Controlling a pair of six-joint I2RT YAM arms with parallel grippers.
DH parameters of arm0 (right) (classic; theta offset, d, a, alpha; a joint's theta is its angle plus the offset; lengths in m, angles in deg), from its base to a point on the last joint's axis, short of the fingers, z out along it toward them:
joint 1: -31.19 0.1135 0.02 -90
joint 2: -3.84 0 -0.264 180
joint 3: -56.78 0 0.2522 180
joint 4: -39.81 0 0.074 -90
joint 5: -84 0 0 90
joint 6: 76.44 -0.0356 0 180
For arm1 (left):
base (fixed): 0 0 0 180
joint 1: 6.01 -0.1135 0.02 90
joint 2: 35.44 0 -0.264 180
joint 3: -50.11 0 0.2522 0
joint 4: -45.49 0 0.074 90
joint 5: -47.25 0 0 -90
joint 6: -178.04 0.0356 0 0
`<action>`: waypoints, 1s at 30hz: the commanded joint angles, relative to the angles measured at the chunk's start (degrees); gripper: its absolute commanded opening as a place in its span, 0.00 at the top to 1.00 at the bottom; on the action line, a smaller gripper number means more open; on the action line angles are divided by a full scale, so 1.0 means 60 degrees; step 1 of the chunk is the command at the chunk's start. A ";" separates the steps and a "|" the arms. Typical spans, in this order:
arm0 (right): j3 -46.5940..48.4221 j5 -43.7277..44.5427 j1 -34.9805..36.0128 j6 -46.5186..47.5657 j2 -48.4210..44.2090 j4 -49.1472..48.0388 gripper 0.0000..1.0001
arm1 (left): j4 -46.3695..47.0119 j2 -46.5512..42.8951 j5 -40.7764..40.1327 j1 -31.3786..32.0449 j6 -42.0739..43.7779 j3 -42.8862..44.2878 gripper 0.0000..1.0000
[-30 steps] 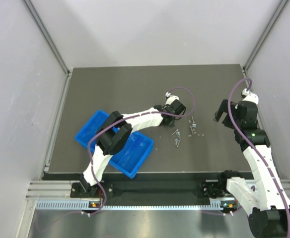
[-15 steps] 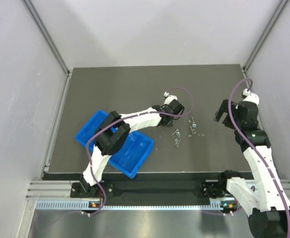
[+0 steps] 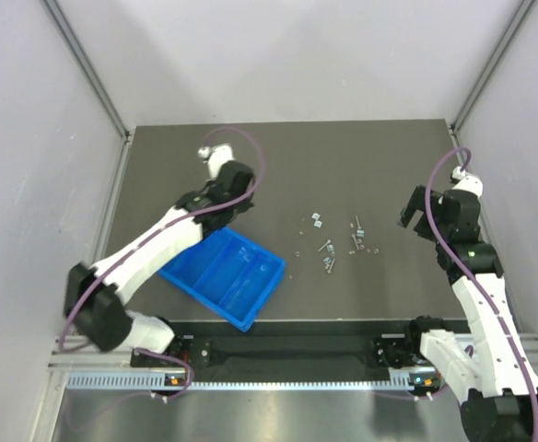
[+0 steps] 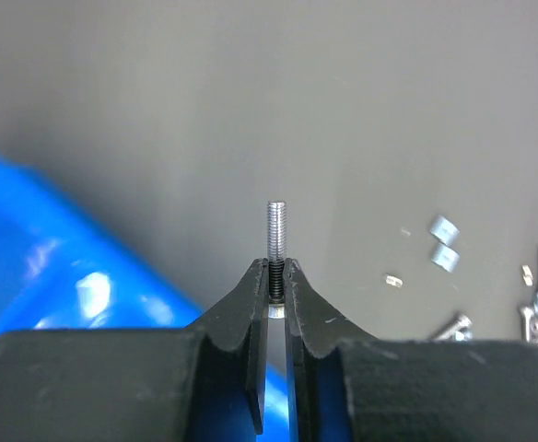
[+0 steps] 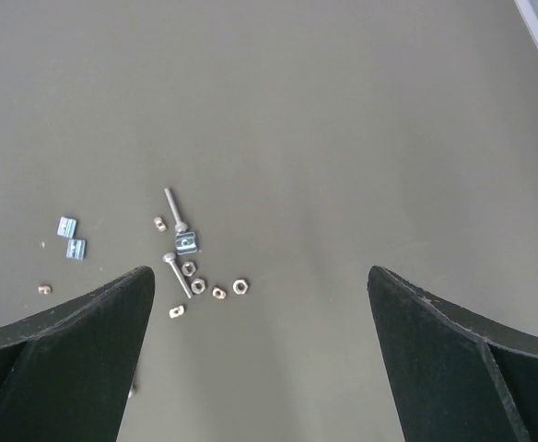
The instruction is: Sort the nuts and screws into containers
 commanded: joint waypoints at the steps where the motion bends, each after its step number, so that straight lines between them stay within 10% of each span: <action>1: 0.0110 0.0168 -0.0107 -0.0075 -0.0072 -0.0242 0.00 | -0.1015 -0.1777 -0.0646 -0.0209 -0.0538 -0.1058 0.92; 16: 0.0051 -0.0110 -0.0106 -0.0177 0.0690 -0.0580 0.00 | -0.1593 -0.3981 -0.0271 -0.4497 -0.1491 -0.3725 0.92; 30: 0.0051 0.0564 -0.0121 0.0013 0.0397 -0.0594 0.00 | -0.1019 -0.3789 -0.0018 -0.4838 -0.1432 -0.4311 0.78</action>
